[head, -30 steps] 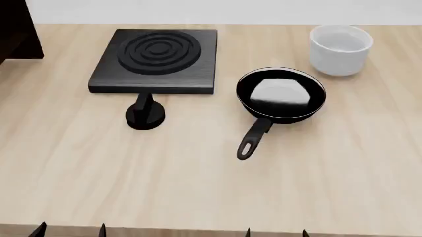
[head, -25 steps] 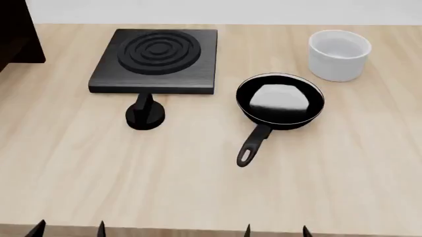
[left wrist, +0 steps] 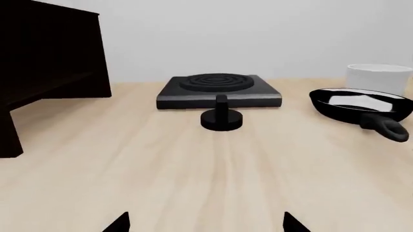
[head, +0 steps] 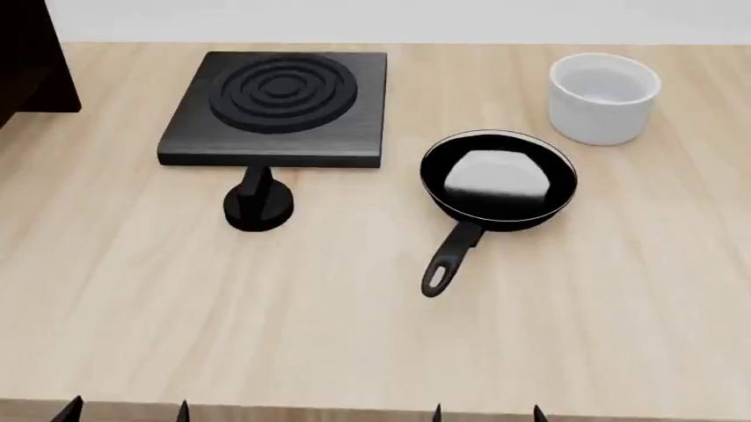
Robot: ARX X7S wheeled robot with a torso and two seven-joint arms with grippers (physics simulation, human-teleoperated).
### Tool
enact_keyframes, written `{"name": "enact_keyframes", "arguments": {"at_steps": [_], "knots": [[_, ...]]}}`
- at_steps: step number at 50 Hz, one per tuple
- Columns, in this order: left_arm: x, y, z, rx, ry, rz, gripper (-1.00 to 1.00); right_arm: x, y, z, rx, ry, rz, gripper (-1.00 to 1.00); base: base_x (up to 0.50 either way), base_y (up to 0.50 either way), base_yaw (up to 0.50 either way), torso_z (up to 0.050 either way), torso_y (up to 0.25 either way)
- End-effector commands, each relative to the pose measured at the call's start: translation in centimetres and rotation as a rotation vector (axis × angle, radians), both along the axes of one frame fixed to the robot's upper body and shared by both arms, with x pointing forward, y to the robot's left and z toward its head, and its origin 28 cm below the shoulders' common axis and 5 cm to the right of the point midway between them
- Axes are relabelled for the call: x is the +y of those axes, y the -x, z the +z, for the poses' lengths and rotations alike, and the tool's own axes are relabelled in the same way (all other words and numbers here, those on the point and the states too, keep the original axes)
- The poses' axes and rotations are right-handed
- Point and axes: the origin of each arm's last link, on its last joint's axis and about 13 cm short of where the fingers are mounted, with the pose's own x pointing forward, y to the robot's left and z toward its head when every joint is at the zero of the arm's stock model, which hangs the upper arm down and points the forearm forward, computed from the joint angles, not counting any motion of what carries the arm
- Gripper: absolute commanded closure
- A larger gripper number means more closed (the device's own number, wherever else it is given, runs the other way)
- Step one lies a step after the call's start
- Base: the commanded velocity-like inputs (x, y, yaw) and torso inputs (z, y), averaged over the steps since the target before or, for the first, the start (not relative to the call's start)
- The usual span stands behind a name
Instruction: Put the frying pan on the cabinet shelf.
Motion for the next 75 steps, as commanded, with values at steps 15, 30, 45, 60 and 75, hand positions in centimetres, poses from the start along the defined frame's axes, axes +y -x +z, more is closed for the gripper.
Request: {"name": "enact_keyframes", "arguments": {"at_steps": [15, 30, 45, 60, 75], "knots": [[-0.01, 0.27, 0.14, -0.056, -0.038, -0.03, -1.0, -0.2, 0.01, -0.34, 0.005, 0.022, -0.009, -1.0, 0.0, 0.0, 0.0, 0.05, 0.0], [-0.19, 0.24, 0.15, -0.054, -0.033, -0.049, -1.0, -0.13, -0.56, -0.59, 0.012, 0.037, -0.013, -1.0, 0.0, 0.0, 0.0, 0.05, 0.0], [-0.11, 0.23, 0.29, -0.062, -0.021, -0.04, -1.0, 0.02, -0.46, -0.23, 0.002, 0.025, -0.017, -1.0, 0.0, 0.0, 0.0, 0.05, 0.0], [-0.19, 0.24, 0.56, -0.065, 0.005, -0.03, -1.0, -0.07, -0.67, -0.2, -0.001, 0.048, -0.022, -1.0, 0.0, 0.0, 0.0, 0.007, 0.0], [-0.29, 0.22, 0.44, -0.063, 0.007, -0.041, -1.0, -0.07, -0.78, 0.03, -0.017, 0.064, -0.021, -1.0, 0.19, -0.31, 0.0, 0.0, 0.0]]}}
